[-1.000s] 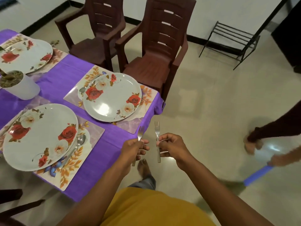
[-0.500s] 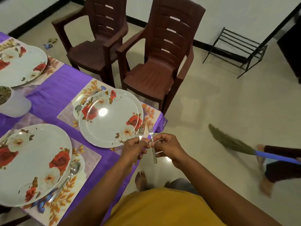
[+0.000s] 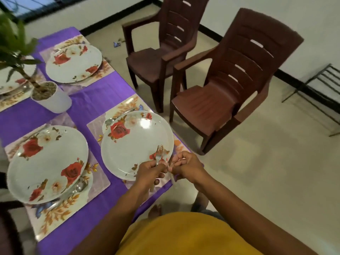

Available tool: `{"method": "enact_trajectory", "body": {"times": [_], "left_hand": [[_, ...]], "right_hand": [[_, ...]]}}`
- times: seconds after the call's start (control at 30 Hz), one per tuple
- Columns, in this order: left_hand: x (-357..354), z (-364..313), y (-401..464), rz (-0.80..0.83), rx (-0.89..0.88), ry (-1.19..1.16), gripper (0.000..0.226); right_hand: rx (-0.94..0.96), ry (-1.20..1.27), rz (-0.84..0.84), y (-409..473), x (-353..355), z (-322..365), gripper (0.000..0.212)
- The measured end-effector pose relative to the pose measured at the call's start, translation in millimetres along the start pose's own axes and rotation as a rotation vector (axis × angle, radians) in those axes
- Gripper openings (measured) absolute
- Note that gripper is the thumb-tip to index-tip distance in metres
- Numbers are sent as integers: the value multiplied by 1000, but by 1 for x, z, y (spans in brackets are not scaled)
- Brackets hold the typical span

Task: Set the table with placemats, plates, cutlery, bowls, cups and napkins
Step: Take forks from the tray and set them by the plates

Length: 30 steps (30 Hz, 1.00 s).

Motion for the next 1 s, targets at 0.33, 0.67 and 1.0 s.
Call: {"method": "enact_trajectory", "body": {"times": [0.33, 0.67, 1.0], "left_hand": [[-31, -13, -10, -305, 115, -269, 12], [-21, -8, 5, -445, 134, -545, 11], [4, -4, 26, -500, 159, -583, 17]], "right_hand": [[-6, -242, 302, 52, 45, 45, 15], [57, -487, 440, 109, 23, 73, 16], [245, -758, 529, 148, -29, 96, 17]]}}
Point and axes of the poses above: each hand's wrist, its own y-axis towards the middle knuckle, its own x-axis out of the back of the hand, z = x × y, the point moved 3 cm from there along y, towards the middle knuckle, and after that the axes turned 13 degrees about y, right-handed, at the moved point
